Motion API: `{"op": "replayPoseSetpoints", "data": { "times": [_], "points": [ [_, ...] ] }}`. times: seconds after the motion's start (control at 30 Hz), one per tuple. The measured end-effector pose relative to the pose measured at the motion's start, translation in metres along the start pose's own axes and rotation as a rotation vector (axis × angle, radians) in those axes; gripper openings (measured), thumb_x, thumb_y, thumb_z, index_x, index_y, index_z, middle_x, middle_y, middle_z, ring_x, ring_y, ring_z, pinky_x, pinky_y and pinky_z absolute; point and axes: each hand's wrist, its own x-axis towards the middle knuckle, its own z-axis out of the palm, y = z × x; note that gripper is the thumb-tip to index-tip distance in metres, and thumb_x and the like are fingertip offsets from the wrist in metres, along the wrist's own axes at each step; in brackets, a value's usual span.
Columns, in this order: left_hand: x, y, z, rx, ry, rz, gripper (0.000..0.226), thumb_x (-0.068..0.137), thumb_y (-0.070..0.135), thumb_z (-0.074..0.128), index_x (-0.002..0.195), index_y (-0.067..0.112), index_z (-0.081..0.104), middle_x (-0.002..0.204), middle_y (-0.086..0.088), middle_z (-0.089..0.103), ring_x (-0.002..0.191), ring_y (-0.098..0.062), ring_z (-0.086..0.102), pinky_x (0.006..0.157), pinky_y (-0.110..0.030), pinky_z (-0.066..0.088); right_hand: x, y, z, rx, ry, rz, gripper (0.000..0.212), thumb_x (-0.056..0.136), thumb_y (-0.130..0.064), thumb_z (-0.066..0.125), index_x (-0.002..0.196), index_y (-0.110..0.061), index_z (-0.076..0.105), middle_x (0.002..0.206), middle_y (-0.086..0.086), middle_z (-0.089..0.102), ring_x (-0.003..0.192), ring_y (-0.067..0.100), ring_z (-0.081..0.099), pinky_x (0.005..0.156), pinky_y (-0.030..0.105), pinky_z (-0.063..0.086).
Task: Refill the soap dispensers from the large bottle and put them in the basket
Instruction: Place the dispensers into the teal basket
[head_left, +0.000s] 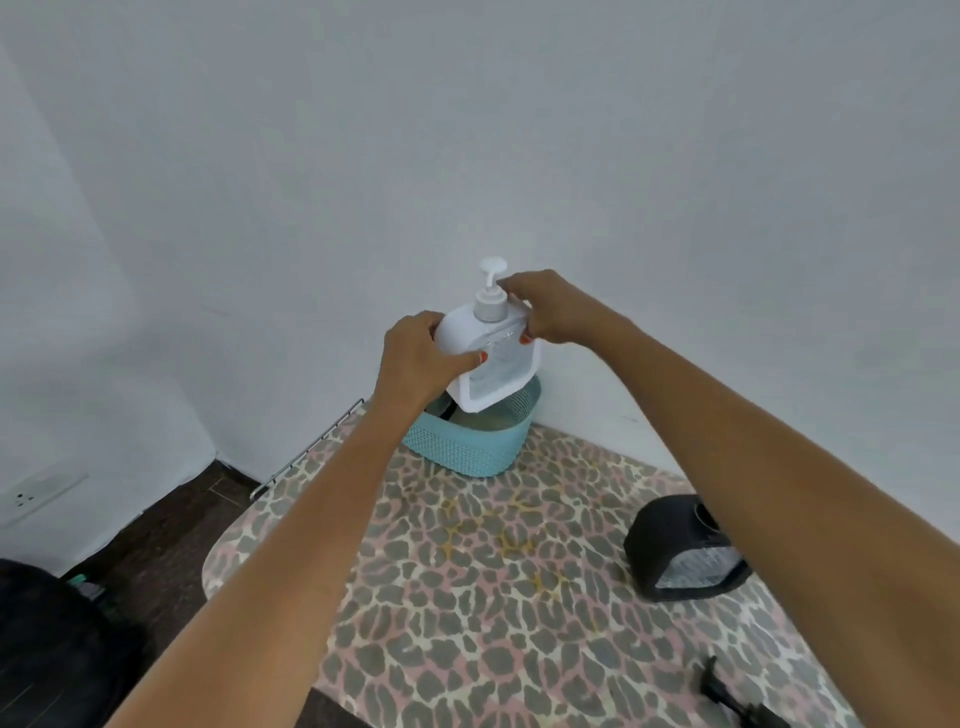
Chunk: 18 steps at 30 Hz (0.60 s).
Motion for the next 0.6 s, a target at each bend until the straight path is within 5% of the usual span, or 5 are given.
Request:
{"op": "replayPoseSetpoints", "data": {
  "times": [0.23,0.43,0.6],
  "points": [
    [0.012,-0.056,0.039,0.106,0.057,-0.127,0.055,0.065,0.028,0.079,0.105,0.001,0.054,0.105,-0.013,0.056,0.094,-0.025,0.055,0.066,-0.028,0.036,0.054,0.035,0.07,-0.104,-0.096,-0.038,0.059,0.083,0.006,0.052,0.137,-0.015,0.036,0.138,0.011,0.044,0.12,0.03,0.045,0.09,0.037,0.038],
    [0.008,-0.064,0.059,0.464,0.088,-0.13,0.065,0.069,0.039,0.074,0.113,0.002,0.043,0.119,-0.015,0.046,0.115,-0.029,0.041,0.088,-0.036,0.038,0.068,0.056,0.102,-0.029,-0.159,-0.065,0.062,0.081,0.009,0.048,0.137,-0.016,0.036,0.134,0.01,0.047,0.113,0.029,0.048,0.084,0.034,0.039],
    [0.007,-0.066,0.068,0.549,0.111,-0.172,0.057,0.072,0.035,0.072,0.11,0.005,0.041,0.114,-0.013,0.05,0.107,-0.027,0.045,0.086,-0.036,0.036,0.074,0.062,0.115,0.096,-0.05,-0.091,0.033,0.08,0.008,0.055,0.111,-0.001,0.054,0.113,0.015,0.05,0.097,0.024,0.05,0.078,0.027,0.041]
  ]
}}
